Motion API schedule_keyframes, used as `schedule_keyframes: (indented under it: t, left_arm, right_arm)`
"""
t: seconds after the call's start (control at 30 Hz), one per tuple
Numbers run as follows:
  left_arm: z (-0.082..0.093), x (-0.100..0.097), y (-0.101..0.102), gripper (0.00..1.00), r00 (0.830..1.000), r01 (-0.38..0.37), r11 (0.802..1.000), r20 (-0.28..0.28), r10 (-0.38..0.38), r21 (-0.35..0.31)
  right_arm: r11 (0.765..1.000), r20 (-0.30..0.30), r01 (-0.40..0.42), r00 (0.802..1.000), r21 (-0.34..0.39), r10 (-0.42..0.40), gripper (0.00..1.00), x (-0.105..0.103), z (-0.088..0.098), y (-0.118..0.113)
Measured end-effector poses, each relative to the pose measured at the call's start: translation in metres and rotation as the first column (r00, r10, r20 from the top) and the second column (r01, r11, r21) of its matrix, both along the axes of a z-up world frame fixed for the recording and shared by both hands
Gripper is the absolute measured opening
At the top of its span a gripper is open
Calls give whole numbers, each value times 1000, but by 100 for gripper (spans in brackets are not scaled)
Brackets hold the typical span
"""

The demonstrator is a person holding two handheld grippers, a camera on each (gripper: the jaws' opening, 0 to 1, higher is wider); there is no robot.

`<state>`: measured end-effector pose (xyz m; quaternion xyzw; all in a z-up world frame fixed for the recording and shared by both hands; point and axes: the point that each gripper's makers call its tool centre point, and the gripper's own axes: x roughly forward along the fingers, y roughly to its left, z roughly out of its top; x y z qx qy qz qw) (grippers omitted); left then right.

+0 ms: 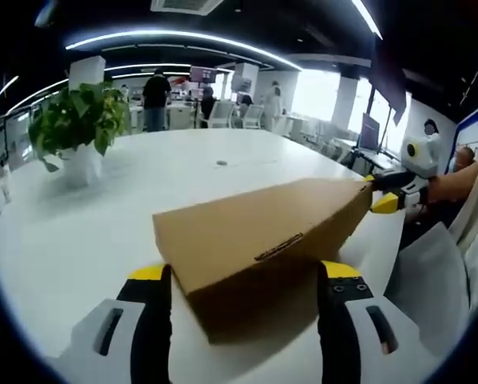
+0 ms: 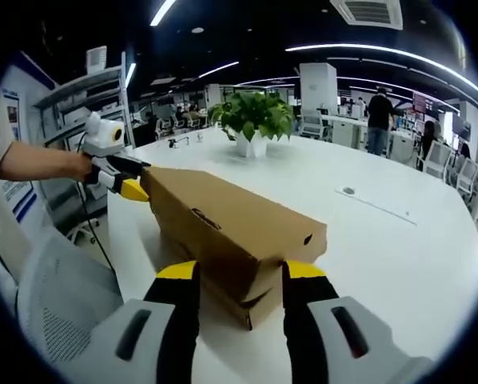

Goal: Operate the shoe box by opening the lid, removing the specified soft item, and placing it in the target area until the item is outside and the box remains undamaged.

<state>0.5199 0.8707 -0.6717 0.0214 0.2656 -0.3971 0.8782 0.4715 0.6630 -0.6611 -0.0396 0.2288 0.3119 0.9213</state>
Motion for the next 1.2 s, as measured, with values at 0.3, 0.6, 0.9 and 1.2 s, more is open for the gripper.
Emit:
schedule_keyframes:
  t: [0.3,0.6,0.9,1.2]
  left_arm:
    - [19,8,-1,73,998,-6,1000,58,4,18]
    - [31,25,2,62,994,-50,997,103,44,53]
    - [40,46,12,42,982,-141,988,133,131,69]
    - [49,66,18,30,971,-188,979,164,174,74]
  right_arm:
    - [1000,48,3,999,-1,-3,36,11,20,-3]
    - [1000,84,6,996,-14,-5,34,28,38,-7]
    - [1000,108,8,994,-21,-5,31,43,49,-12]
    - [1000,135,8,991,-31,-3,30,62,60,-17]
